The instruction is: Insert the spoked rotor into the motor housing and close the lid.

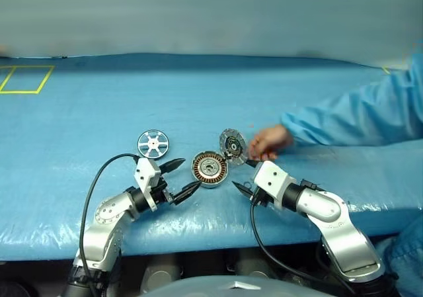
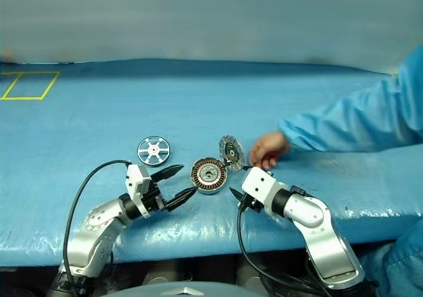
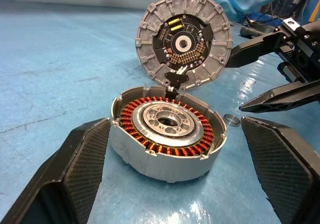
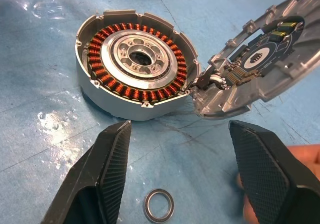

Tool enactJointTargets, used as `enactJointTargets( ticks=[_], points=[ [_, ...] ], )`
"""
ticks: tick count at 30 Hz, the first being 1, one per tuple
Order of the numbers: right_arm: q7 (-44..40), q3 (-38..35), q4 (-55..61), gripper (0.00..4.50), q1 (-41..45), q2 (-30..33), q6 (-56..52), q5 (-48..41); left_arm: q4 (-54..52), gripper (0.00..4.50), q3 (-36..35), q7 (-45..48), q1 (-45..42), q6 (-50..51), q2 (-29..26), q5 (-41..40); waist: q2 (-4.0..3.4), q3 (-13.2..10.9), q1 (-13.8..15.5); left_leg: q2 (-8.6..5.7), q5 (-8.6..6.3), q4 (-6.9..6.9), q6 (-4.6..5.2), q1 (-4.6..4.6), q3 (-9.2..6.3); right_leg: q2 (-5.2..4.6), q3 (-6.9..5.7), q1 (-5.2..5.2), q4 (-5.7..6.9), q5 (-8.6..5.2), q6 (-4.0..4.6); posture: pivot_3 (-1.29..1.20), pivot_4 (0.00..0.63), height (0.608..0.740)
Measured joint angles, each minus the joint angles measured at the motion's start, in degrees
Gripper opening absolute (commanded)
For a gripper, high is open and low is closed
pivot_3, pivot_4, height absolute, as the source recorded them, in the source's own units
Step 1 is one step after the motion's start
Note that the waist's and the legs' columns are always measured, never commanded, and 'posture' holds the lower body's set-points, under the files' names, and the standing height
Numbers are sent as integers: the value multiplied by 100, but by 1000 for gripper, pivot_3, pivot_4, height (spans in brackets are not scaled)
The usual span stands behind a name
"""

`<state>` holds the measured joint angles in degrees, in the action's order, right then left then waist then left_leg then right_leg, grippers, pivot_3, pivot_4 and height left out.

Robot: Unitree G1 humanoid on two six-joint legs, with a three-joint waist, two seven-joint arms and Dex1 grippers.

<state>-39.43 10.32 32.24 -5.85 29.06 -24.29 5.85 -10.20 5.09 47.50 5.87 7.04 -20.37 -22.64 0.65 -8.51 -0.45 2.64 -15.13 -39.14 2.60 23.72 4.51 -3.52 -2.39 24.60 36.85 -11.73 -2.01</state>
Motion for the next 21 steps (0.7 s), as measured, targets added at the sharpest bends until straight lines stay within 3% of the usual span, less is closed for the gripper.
enactJointTargets(
  ticks=[21],
  points=[
    [-3, 231, -75, 3277, 191, 201, 1, -102, -123, 4500, 6, -113, 129, 32, -6, 5, 1, 0, 1, 0, 0, -2, 0, -1, 0, 0, 0, -1, 0, 0, -1, 0, 150, 740]
  ],
)
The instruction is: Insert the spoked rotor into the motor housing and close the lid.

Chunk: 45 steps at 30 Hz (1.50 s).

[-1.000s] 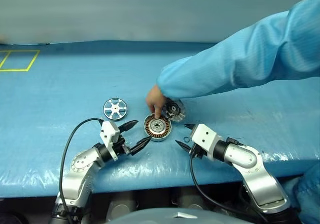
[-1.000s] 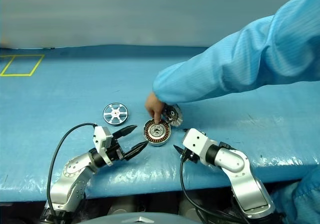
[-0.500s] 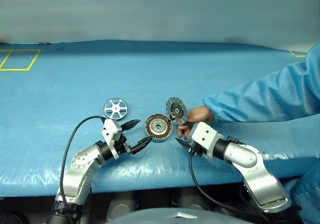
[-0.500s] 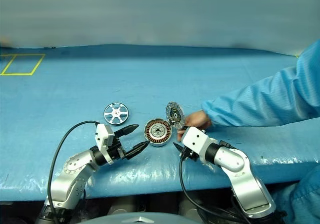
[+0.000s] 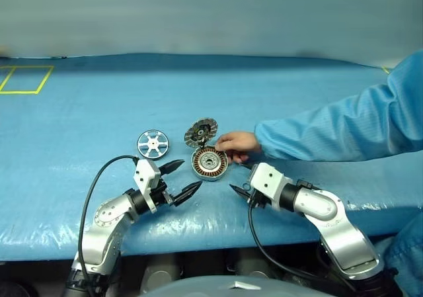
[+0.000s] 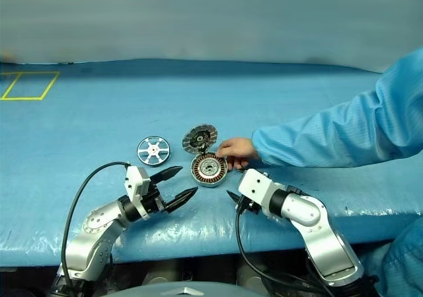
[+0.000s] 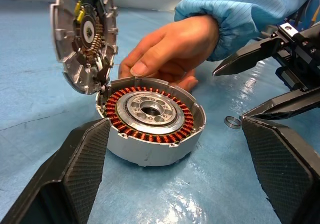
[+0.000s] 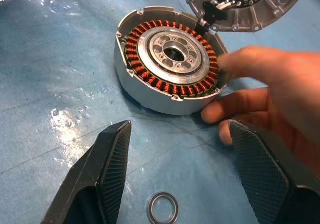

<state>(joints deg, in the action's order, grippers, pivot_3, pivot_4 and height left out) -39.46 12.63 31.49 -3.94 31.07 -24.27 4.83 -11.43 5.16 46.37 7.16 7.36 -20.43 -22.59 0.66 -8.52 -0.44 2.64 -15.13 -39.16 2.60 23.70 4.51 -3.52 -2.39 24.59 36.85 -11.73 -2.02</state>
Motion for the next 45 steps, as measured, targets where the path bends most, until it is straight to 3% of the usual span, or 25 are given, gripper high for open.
enactJointTargets(
  ticks=[35, 39, 45],
  points=[
    [90, 177, -178, 3277, 179, 88, 4, -44, 0, 4500, 52, 87, -2, -46, -36, 21, 0, 0, 1, 0, 0, 0, 0, 0, 0, 2, 0, -2, 1, 0, 0, 0, 150, 740],
    [91, 195, -184, 3277, 237, 94, 4, -41, -385, 4500, 99, 123, -61, 165, -574, 231, 3, -2, -1, 2, 1, 0, -1, 0, 0, 3, 0, 0, 3, 0, 0, 0, 150, 740],
    [95, 230, -225, 3277, 306, 88, 15, -42, -1762, 4500, -324, 233, -950, 1903, -2250, -18, 8, -6, 7, 2, 3, 1, -5, -1, -2, 3, 0, 0, 0, 0, 0, 0, 150, 740]
  ],
)
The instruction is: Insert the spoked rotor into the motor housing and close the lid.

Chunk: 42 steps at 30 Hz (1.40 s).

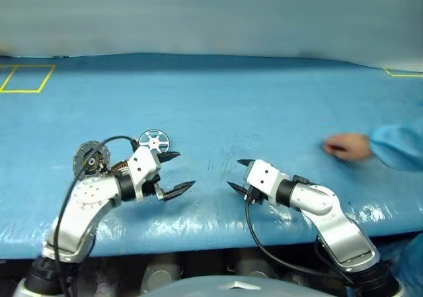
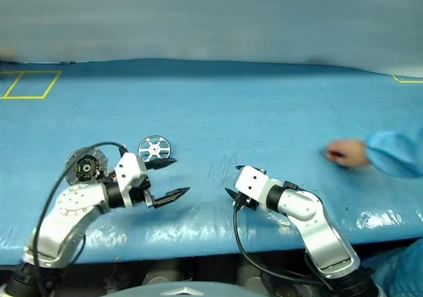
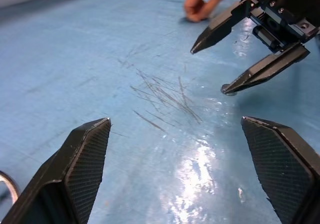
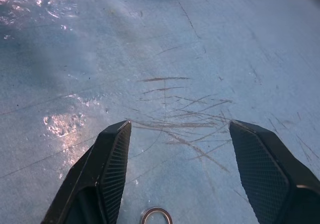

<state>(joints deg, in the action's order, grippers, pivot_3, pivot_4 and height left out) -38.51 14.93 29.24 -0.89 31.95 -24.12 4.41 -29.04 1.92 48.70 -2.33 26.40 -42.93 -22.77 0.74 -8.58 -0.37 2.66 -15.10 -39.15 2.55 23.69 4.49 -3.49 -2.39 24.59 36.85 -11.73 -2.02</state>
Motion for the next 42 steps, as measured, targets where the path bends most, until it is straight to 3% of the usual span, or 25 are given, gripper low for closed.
enactJointTargets(
  ticks=[7, 13, 26, 42],
  points=[
    [101, 208, -254, 3277, 161, -138, 104, 74, -309, 4500, -137, 991, -899, 1584, -2262, -338, 2, -14, -31, -3, 2, 10, -6, -1, 7, 7, 3, 3, 0, -2, 0, 0, 150, 740],
    [228, 312, -378, 3277, 129, -326, 231, 99, -220, 4500, -127, 1610, -252, 1479, -3215, -19, -3, -23, -26, -2, 5, 14, -18, 0, 11, 5, 4, 6, 1, -11, -1, 0, 150, 740],
    [266, 490, -451, 3277, 68, -408, 285, 108, 99, 4500, -255, 1337, 534, 1352, -3248, 535, 2, -26, -15, -1, 4, 11, -16, -1, 7, 6, 1, 6, 6, -12, 0, 0, 150, 740],
    [330, 488, -490, 3277, -11, -395, 295, 207, 437, 4500, 445, 1137, 41, 1481, -2673, 832, 4, -26, -17, -5, 4, 9, -15, -3, 9, 11, 3, 2, 10, -12, 0, 0, 150, 740]
  ],
)
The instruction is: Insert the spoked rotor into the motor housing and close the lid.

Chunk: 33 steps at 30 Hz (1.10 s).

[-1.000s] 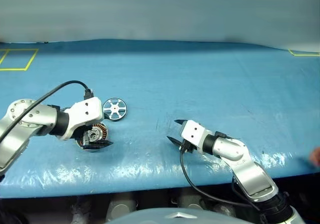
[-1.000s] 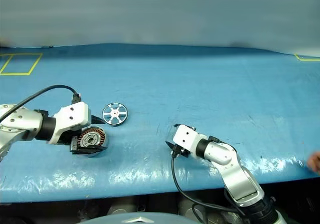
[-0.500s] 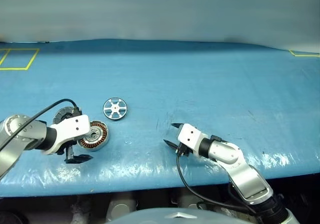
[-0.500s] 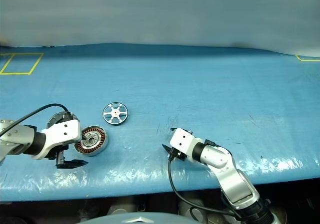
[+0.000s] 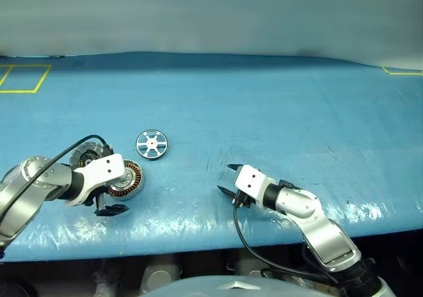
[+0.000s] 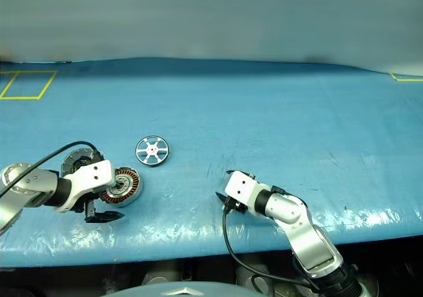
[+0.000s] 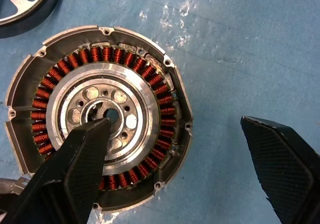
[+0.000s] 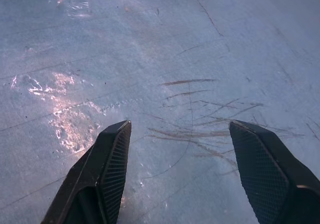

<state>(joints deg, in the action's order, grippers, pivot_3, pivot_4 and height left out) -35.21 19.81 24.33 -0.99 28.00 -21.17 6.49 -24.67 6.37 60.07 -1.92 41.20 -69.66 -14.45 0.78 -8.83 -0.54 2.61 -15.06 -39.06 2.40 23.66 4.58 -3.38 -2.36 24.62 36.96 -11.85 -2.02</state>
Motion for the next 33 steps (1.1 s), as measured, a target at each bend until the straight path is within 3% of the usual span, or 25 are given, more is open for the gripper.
enactJointTargets(
  ticks=[2, 5, 8, 9, 13, 21, 28, 33],
  points=[
    [27, -1, 0, 3277, -12, 1, 0, 4, 10, 4500, 107, -3, -46, -19, 24, 64, 0, 0, -7, 0, 0, 0, 0, -3, 2, 1, 2, 0, 1, 0, 0, 0, 150, 740],
    [47, -1, 0, 3318, -31, 3, 0, 4, 32, 3868, 164, -6, -92, -48, 55, 168, 0, 0, -3, 0, 1, 0, -1, -4, 1, 2, 1, -1, 3, 0, 0, 0, 150, 740],
    [63, -1, 0, 3318, -42, 7, 0, 8, 94, 2891, 215, -14, -138, -69, 57, 296, 0, 1, -10, 0, 1, 0, -2, -6, 3, 3, 3, -1, 4, 0, 0, 0, 150, 740],
    [65, -1, 0, 3318, -43, 7, 0, 10, 111, 2891, 221, -20, -147, -77, 59, 335, 0, 1, -13, 0, 1, 0, -1, -6, 5, 3, 4, 0, 4, 0, 0, 0, 150, 740],
    [75, -1, 0, 3318, -41, 5, 0, 14, 118, 2030, 245, 43, -105, -252, -14, 480, -6, 4, -10, 0, 1, 1, -1, -8, 5, 3, 5, -1, 4, -1, 1, 0, 150, 740],
    [109, 1, -4, 3318, -39, -36, 0, 11, 100, 2028, 212, 11, 103, -674, -8, 741, -24, 14, -9, 3, 2, 0, -3, -20, 6, 2, 6, -4, 11, -1, 3, 0, 150, 740],
    [145, -44, -122, 3318, -40, -255, -47, -201, 507, 2028, -84, 249, 465, -2366, 111, 837, -25, 15, 23, 3, -1, -1, 3, -7, 3, -8, 3, 0, 5, -1, 3, 0, 150, 740],
    [133, -90, -114, 3318, -53, -295, -67, -359, 834, 2028, -103, 323, 156, -3473, 375, 977, -7, 6, 94, 2, -3, -12, 7, 6, -1, -8, -3, -1, 2, 2, 0, 0, 150, 740]
  ],
)
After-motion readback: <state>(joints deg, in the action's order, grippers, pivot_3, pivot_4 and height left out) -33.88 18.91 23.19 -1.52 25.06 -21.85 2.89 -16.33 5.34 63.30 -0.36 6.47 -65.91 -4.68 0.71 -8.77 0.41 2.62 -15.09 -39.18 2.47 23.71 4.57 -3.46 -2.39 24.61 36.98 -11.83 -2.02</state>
